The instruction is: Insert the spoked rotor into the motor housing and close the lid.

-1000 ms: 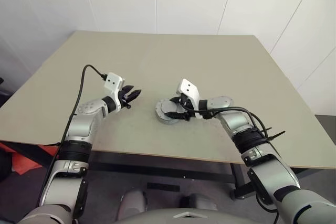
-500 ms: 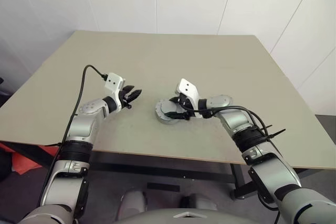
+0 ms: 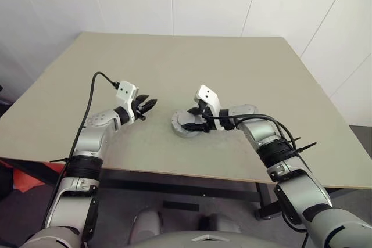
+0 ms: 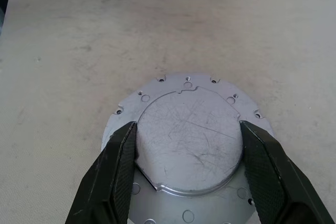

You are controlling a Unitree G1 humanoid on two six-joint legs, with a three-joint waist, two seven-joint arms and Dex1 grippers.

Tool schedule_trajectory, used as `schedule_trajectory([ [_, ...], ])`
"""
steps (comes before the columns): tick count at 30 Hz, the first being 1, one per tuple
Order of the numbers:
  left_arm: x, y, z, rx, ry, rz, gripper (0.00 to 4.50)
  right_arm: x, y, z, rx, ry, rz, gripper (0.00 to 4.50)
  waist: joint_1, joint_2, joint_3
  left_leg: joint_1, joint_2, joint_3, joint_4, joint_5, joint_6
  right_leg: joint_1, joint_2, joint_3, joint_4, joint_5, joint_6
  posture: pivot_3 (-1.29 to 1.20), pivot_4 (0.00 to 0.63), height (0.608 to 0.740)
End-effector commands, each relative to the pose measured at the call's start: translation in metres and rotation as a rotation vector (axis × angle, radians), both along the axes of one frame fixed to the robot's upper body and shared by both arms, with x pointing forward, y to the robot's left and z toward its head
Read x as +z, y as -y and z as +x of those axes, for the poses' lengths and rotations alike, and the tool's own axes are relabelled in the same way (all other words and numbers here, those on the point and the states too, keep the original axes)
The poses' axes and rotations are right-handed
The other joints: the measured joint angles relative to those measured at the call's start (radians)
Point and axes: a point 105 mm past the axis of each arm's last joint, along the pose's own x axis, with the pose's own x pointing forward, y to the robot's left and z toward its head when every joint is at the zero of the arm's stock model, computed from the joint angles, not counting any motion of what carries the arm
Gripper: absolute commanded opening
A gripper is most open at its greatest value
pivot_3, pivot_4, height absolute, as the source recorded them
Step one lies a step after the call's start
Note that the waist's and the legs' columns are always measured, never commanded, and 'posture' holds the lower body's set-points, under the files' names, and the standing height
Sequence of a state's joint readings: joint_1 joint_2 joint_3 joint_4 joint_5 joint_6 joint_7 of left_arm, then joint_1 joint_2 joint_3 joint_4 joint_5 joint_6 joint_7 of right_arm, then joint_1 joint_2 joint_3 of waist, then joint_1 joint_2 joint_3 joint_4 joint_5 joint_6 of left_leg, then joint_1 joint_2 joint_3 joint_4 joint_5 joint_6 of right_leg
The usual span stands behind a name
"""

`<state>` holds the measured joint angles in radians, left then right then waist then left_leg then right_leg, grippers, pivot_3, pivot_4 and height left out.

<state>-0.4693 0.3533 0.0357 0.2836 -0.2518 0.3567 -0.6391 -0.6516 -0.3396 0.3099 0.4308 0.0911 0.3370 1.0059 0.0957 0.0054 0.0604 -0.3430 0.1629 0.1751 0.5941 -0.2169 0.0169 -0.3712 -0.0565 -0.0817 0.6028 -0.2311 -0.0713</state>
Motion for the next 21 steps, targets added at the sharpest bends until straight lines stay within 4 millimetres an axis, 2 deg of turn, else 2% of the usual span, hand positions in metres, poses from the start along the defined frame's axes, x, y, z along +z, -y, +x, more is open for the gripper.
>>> schedule_trajectory([
  [1, 0.016, 0.003, 0.003, -0.006, 0.058, -0.014, 2.09, -0.021, 0.015, 0.0, -0.05, -0.037, -0.088, 2.97, 0.0, 0.0, 0.0, 0.0, 0.0, 0.0, 0.0, 0.0, 0.0, 0.0, 0.0, 0.0, 0.0, 0.0, 0.0, 0.0, 0.0, 0.74],
  [5, 0.02, 0.02, 0.004, -0.024, 0.041, -0.093, 2.09, -0.023, 0.017, 0.001, -0.056, -0.03, -0.103, 2.97, 0.001, 0.0, 0.0, 0.001, 0.0, 0.0, 0.0, 0.0, 0.0, 0.001, 0.0, 0.0, -0.001, 0.0, 0.0, 0.0, 0.0, 0.74],
  [8, 0.019, 0.053, -0.001, -0.104, -0.046, -0.218, 2.09, -0.023, 0.017, 0.002, -0.056, -0.025, -0.103, 2.97, 0.001, 0.0, 0.0, 0.001, 0.0, 0.0, 0.0, 0.0, 0.0, 0.002, 0.0, 0.0, -0.001, 0.0, 0.0, 0.0, 0.0, 0.74],
  [11, 0.02, 0.071, -0.004, -0.162, -0.091, -0.27, 1.47, -0.024, 0.016, 0.002, -0.057, -0.023, -0.103, 2.97, 0.001, -0.001, 0.001, 0.001, 0.0, 0.0, 0.0, 0.0, 0.0, 0.002, 0.0, 0.0, -0.002, 0.0, 0.0, 0.0, 0.0, 0.74],
  [16, 0.036, 0.089, -0.003, -0.223, -0.114, -0.362, 0.06, -0.024, 0.016, 0.002, -0.063, -0.017, -0.103, 2.97, 0.0, -0.001, 0.001, 0.001, 0.0, 0.0, 0.0, 0.0, 0.0, 0.001, 0.0, 0.0, -0.001, 0.0, 0.0, 0.0, 0.0, 0.74],
  [21, 0.033, 0.099, -0.004, -0.26, -0.175, -0.4, 0.06, -0.024, 0.017, 0.003, -0.073, -0.011, -0.101, 2.97, 0.001, -0.001, 0.001, 0.001, 0.0, 0.0, 0.0, 0.0, 0.0, 0.002, 0.0, 0.0, -0.002, 0.0, 0.0, 0.0, 0.0, 0.74],
])
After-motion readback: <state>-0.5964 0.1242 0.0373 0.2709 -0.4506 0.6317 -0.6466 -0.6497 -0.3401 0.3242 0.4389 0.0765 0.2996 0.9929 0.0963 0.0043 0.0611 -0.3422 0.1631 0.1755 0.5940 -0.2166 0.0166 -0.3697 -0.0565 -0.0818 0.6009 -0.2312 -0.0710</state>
